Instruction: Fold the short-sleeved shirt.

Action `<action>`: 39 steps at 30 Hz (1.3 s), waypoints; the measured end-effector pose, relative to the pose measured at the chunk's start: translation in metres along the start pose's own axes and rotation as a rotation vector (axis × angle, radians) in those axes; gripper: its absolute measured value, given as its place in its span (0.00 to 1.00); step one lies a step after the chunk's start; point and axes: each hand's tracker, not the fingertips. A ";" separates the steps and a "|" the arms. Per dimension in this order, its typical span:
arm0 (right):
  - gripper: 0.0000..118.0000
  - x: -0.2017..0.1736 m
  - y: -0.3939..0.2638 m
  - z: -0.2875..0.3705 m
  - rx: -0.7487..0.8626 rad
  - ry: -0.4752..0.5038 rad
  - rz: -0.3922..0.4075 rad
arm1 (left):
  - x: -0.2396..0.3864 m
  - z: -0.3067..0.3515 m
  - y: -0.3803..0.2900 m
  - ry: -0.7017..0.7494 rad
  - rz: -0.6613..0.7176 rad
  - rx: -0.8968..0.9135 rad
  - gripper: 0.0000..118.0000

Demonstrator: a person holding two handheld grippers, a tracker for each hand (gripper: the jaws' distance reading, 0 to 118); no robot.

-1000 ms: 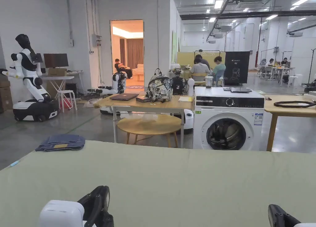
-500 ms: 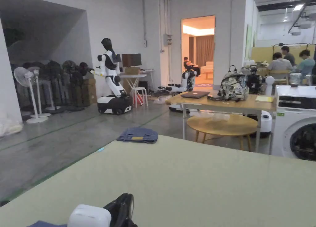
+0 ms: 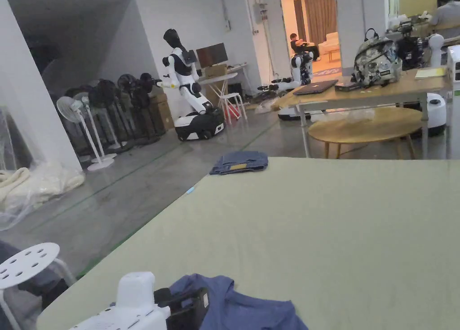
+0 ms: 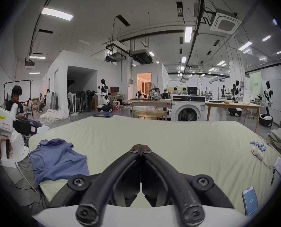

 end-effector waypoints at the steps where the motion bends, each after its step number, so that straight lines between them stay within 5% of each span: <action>1: 0.00 0.003 -0.003 0.002 -0.013 -0.011 0.000 | -0.007 -0.018 -0.005 -0.001 -0.011 -0.056 0.60; 11: 0.00 0.045 -0.053 0.022 -0.219 -0.118 -0.058 | -0.040 -0.178 -0.083 0.019 -0.072 -0.461 0.59; 13: 0.00 0.049 -0.064 0.028 -0.254 -0.135 -0.056 | -0.029 -0.167 -0.076 0.053 -0.087 -0.414 0.45; 14: 0.00 0.051 -0.069 0.031 -0.260 -0.140 -0.060 | -0.028 -0.165 -0.071 0.034 -0.083 -0.426 0.28; 15: 0.00 0.053 -0.073 0.034 -0.270 -0.139 -0.070 | -0.027 -0.164 -0.069 0.017 -0.107 -0.430 0.00; 17: 0.00 0.056 -0.078 0.039 -0.292 -0.133 -0.092 | -0.030 -0.169 -0.069 0.094 -0.166 -0.443 0.00; 21: 0.00 0.061 -0.076 0.053 -0.275 -0.132 -0.108 | -0.049 -0.171 -0.051 -0.018 0.045 -0.463 0.00; 25: 0.00 0.069 -0.073 0.066 -0.263 -0.132 -0.094 | -0.065 -0.136 0.013 -0.067 0.205 -0.242 0.00; 34: 0.00 0.088 -0.074 0.090 -0.228 -0.168 -0.143 | 0.038 -0.071 0.187 -0.277 0.064 0.094 0.00; 39: 0.00 0.101 -0.075 0.108 -0.216 -0.224 -0.186 | 0.159 -0.091 0.187 -0.428 -0.082 0.089 0.00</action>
